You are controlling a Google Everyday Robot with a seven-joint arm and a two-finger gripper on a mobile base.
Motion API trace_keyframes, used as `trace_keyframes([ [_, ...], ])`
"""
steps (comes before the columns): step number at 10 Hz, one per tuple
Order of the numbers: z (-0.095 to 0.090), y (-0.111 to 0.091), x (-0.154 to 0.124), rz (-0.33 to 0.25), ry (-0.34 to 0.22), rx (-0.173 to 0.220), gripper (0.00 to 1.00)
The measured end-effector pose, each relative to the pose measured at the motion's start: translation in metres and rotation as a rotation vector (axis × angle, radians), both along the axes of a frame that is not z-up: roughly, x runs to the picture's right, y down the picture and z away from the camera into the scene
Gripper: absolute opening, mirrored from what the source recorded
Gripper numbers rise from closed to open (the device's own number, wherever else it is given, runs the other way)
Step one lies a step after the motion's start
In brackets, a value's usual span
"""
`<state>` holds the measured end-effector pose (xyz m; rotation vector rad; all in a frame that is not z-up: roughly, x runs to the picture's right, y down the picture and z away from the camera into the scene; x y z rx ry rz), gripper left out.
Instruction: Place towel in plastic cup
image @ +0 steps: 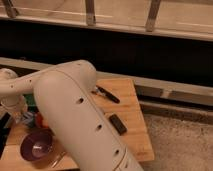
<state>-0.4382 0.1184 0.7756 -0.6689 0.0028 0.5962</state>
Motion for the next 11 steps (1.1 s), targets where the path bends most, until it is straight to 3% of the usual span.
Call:
trace_keyframes([
  [7,0.002,-0.012,0.024,0.064,0.013,-0.005,0.66],
  [9,-0.008,-0.026,0.028,0.085,0.01,0.023,0.66],
  [11,-0.022,-0.05,0.04,0.11,0.028,0.075,0.66],
])
